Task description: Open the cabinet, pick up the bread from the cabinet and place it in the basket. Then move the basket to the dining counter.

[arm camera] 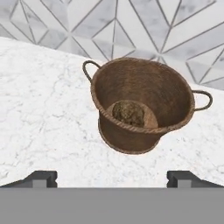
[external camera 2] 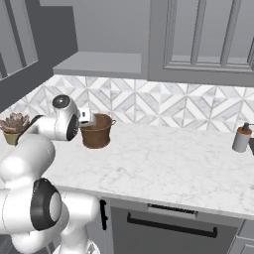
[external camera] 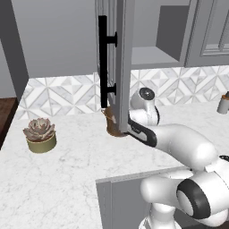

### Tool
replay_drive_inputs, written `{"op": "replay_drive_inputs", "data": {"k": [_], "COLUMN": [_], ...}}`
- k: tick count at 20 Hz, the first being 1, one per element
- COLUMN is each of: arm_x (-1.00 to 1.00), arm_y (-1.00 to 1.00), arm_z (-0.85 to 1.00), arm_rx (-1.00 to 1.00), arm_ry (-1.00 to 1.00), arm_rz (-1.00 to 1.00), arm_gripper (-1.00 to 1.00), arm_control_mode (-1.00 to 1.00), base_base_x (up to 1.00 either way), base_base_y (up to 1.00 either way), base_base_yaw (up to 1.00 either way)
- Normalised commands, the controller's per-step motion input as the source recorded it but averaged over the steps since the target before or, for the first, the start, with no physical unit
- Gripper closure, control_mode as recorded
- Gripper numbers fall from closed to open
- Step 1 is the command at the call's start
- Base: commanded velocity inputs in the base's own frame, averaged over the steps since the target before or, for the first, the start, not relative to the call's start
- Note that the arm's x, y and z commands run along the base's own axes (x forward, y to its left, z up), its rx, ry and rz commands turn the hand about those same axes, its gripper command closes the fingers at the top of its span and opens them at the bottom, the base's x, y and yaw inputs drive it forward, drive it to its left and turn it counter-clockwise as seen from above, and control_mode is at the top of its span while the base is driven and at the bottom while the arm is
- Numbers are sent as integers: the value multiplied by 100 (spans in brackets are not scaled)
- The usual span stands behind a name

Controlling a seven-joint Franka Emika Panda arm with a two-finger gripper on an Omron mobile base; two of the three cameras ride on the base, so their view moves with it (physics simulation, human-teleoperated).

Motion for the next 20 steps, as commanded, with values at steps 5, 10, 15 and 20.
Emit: {"op": "replay_drive_inputs", "data": {"k": [5, 10, 15, 20], "arm_x": [9, 23, 55, 35], "arm_y": [21, 10, 0, 0], "arm_z": [0, -42, -32, -23], "arm_rx": [-16, -15, -10, -8], "arm_ry": [6, 0, 0, 0], "arm_rz": [13, 6, 2, 2], "arm_gripper": [-100, -100, -100, -100], "arm_control_mode": [-100, -100, -100, -100], "base_base_x": [0, 0, 0, 0], "base_base_y": [0, 0, 0, 0], "base_base_yaw": [0, 0, 0, 0]}}
